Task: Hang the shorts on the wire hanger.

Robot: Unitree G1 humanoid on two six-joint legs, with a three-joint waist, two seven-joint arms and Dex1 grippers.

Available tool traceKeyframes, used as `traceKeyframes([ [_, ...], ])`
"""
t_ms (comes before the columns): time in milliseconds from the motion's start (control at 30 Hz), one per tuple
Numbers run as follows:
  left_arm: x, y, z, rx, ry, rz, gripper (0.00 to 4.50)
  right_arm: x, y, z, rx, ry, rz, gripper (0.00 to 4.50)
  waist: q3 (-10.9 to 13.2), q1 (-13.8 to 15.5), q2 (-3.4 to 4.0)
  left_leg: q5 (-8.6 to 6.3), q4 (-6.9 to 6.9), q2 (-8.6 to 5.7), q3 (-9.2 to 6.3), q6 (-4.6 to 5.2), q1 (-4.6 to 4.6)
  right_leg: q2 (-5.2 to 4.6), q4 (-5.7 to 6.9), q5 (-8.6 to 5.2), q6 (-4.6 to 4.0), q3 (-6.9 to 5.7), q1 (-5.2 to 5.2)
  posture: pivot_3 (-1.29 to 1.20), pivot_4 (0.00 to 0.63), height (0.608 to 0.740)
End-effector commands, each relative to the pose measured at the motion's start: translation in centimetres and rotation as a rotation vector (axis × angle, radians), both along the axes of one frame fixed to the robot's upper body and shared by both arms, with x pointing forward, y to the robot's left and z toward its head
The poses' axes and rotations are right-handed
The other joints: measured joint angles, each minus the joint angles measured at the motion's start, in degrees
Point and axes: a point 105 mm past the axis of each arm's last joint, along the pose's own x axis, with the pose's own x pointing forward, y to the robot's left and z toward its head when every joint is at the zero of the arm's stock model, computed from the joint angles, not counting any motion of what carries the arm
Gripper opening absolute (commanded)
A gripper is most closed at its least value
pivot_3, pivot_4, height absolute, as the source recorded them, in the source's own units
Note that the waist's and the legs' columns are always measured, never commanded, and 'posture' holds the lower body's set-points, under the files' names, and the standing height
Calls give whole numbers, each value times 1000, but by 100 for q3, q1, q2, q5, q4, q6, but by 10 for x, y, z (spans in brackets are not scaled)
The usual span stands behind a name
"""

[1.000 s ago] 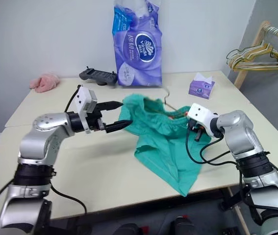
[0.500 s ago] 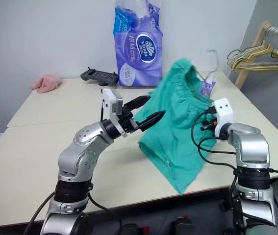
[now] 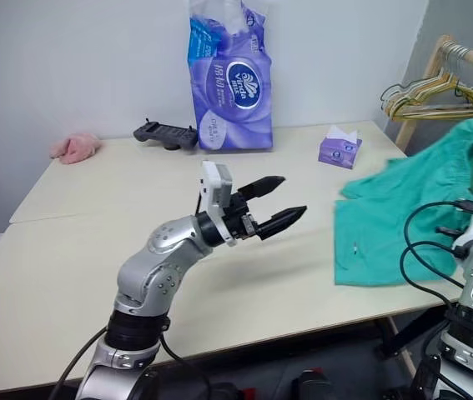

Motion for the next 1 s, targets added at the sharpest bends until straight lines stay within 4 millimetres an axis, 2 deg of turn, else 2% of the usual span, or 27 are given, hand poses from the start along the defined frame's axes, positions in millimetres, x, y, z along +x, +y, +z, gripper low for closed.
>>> traceKeyframes([
  [33, -17, -23, 17, -32, -48, -134, 4484, -21, -35, 23, -91, -77, -195, 0, -8, -19, 13, 0, -1, -1, 1, 0, -1, 0, -2, 0, 1, 2, 0, -100, 5, 740],
  [167, -29, -45, 17, -31, -46, -263, 4484, -49, -62, 25, -108, -86, -384, 0, -47, -75, 75, -6, -2, -3, 6, 11, -2, 3, -9, -3, 6, 8, 4, -125, 2, 740],
  [333, -35, -57, 11, 36, -115, -340, 4484, -70, -73, 27, -110, -98, -512, 0, -73, -206, 118, -15, -3, 6, 22, 27, 7, 21, -11, -22, 35, 29, 6, -142, 3, 740],
  [433, -35, -64, 21, 3, -117, -381, 4484, -88, -87, 32, -140, -108, -631, 0, -80, -242, 129, -19, -5, 8, 27, 33, 9, 24, -11, -26, 39, 36, 6, -153, 7, 740],
  [600, -34, -72, 30, -18, -125, -406, 4484, -85, -92, 39, -139, -131, -634, 0, -89, -293, 142, -32, -4, 5, 47, 56, 16, 28, -13, -35, 55, 58, 7, -158, 8, 740],
  [800, -37, -76, 28, -4, -146, -421, 4484, -77, -104, 50, -149, -155, -629, 0, -99, -414, 160, -55, -16, -4, 100, 95, 67, 34, -14, -49, 78, 128, 34, -160, 3, 740],
  [867, -37, -76, 30, -8, -150, -421, 4484, -74, -109, 54, -142, -167, -628, 0, -101, -433, 163, -75, -22, -4, 117, 130, 107, 37, -20, -60, 88, 142, 69, -157, 1, 740],
  [1000, -36, -75, 33, -15, -156, -413, 4484, -70, -125, 61, -145, -173, -605, 0, -101, -452, 162, -81, -22, -5, 138, 139, 119, 38, -24, -63, 96, 166, 78, -143, 0, 740],
])
